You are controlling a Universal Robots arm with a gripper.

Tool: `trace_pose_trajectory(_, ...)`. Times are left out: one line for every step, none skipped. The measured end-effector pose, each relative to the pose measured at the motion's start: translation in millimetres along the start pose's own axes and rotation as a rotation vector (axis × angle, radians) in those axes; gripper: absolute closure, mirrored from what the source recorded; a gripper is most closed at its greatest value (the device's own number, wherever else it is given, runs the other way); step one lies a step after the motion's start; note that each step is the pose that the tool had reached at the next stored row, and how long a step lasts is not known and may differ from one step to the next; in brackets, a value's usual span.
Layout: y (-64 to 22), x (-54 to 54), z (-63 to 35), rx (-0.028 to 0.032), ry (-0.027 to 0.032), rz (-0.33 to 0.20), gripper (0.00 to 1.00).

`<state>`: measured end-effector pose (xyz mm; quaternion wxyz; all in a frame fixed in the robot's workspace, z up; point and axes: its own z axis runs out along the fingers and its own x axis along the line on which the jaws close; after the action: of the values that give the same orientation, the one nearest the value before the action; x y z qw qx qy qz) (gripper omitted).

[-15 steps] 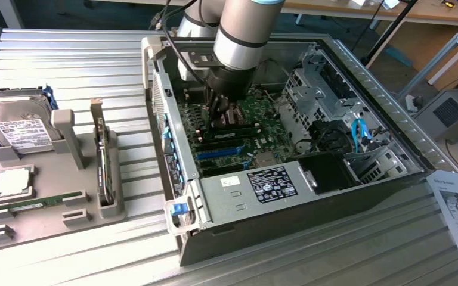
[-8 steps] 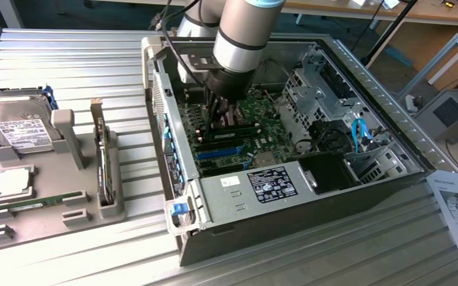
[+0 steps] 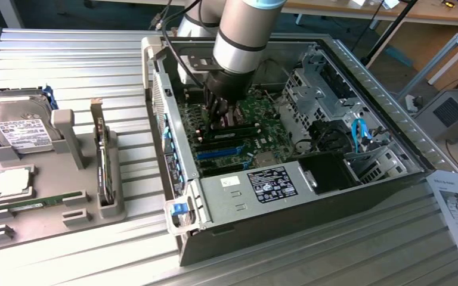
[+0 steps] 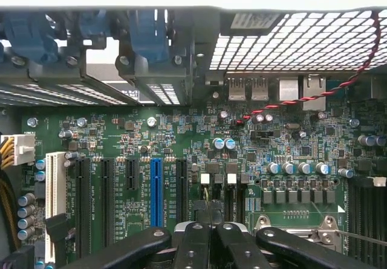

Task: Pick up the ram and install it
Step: 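Press down the ram until it locks into place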

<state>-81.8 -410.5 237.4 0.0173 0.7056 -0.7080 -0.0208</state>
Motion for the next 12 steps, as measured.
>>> trace_pose_trajectory(0.0, 0.1, 0.4, -0.0001, 0.0002, 0.000, 0.89)
trace_pose_trajectory(0.0, 0.1, 0.4, -0.0001, 0.0003, 0.000, 0.89)
trace_pose_trajectory(-0.1, 0.1, 0.4, -0.0002, 0.0003, 0.000, 0.89)
trace_pose_trajectory(0.0, 0.1, 0.4, -0.0002, 0.0003, 0.000, 0.89)
trace_pose_trajectory(0.0, 0.1, 0.5, -0.0001, 0.0002, 0.000, 0.89)
trace_pose_trajectory(-0.1, 0.1, 0.6, -0.0001, 0.0002, 0.000, 0.89)
trace_pose_trajectory(-0.1, 0.2, 1.0, 0.0001, -0.0001, 0.000, 0.89)
trace_pose_trajectory(-0.1, 0.3, 1.3, 0.0001, -0.0001, 0.000, 0.89)
trace_pose_trajectory(-0.1, 0.3, 1.6, 0.0000, 0.0001, 0.000, 0.89)
trace_pose_trajectory(-0.1, 0.4, 1.7, -0.0001, 0.0002, 0.000, 0.89)
trace_pose_trajectory(-0.1, 0.4, 1.7, -0.0001, 0.0003, 0.000, 0.89)
trace_pose_trajectory(-0.1, 0.4, 1.7, -0.0002, 0.0003, 0.000, 0.89)
